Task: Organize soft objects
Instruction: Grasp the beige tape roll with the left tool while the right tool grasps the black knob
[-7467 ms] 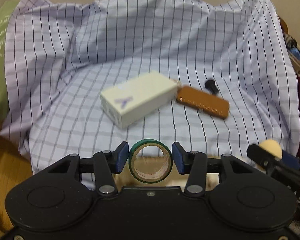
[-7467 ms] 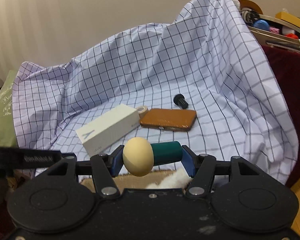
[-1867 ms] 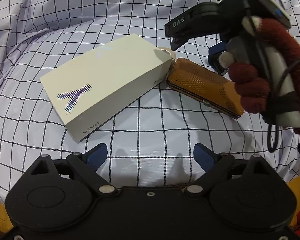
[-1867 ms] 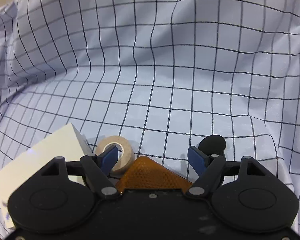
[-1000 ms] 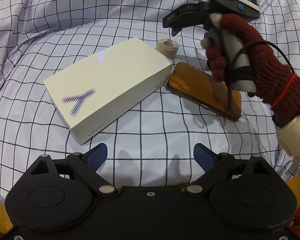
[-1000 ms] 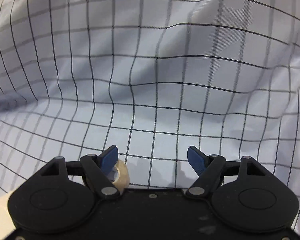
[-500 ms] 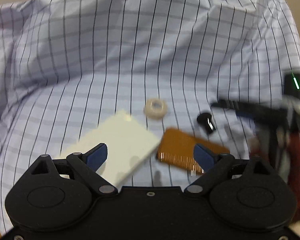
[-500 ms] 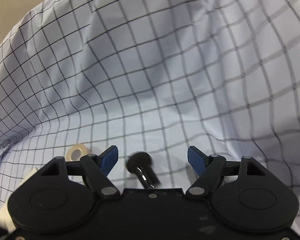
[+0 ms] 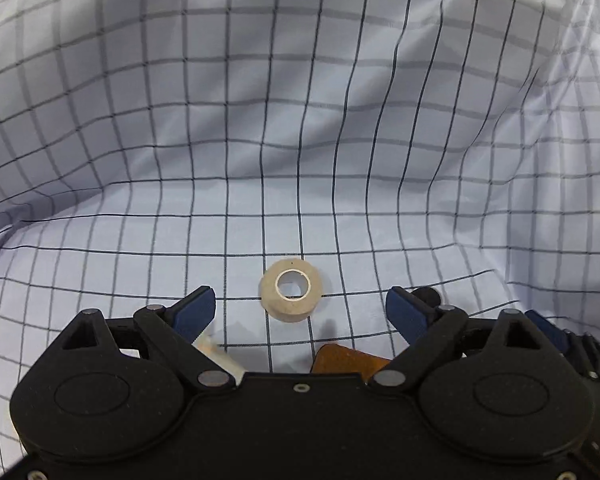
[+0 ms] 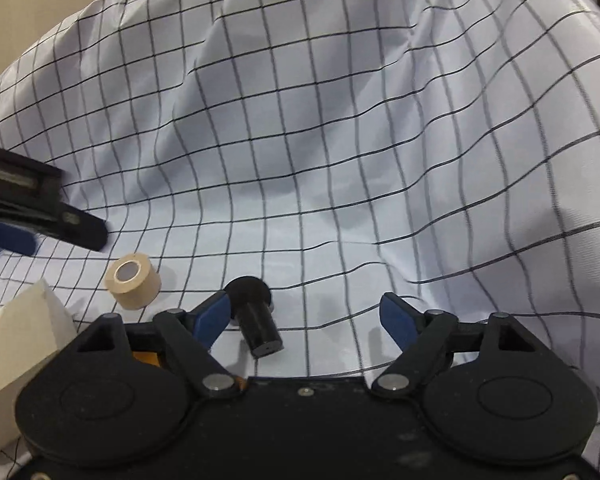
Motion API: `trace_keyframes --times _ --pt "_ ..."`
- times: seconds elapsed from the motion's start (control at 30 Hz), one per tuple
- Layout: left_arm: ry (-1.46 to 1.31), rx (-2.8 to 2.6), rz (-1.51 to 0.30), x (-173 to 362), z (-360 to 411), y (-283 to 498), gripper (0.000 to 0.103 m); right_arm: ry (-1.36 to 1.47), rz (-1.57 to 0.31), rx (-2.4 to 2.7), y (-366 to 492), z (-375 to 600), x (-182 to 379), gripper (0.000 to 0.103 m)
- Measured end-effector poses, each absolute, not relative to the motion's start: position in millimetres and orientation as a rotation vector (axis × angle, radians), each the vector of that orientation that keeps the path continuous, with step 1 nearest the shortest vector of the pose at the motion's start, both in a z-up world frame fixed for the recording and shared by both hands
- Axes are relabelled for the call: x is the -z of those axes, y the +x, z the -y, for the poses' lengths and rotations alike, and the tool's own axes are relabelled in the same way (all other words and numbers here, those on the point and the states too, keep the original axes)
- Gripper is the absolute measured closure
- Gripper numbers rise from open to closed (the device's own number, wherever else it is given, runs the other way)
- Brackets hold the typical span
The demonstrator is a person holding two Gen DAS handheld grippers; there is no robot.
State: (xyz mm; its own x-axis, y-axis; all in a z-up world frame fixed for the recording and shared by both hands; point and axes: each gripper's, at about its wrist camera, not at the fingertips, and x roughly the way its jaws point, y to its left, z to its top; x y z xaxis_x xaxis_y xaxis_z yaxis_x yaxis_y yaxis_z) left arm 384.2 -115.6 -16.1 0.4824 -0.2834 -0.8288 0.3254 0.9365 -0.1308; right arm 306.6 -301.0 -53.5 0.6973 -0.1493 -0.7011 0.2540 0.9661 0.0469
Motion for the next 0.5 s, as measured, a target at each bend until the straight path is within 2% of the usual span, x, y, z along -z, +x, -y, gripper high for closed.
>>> trace_keyframes --times 0.17,0.37,0.5 --pt "0.076 0.351 -1.046 37 128 399 0.02 0.144 -0.8 0.164 323 300 62 0.031" --pt "0.087 0.33 -1.088 56 135 415 0.021 0.1 -0.834 0.117 346 291 74 0.036" --pt "0.084 0.328 -1.112 65 138 424 0.029 0.077 -0.849 0.107 361 287 83 0.039"
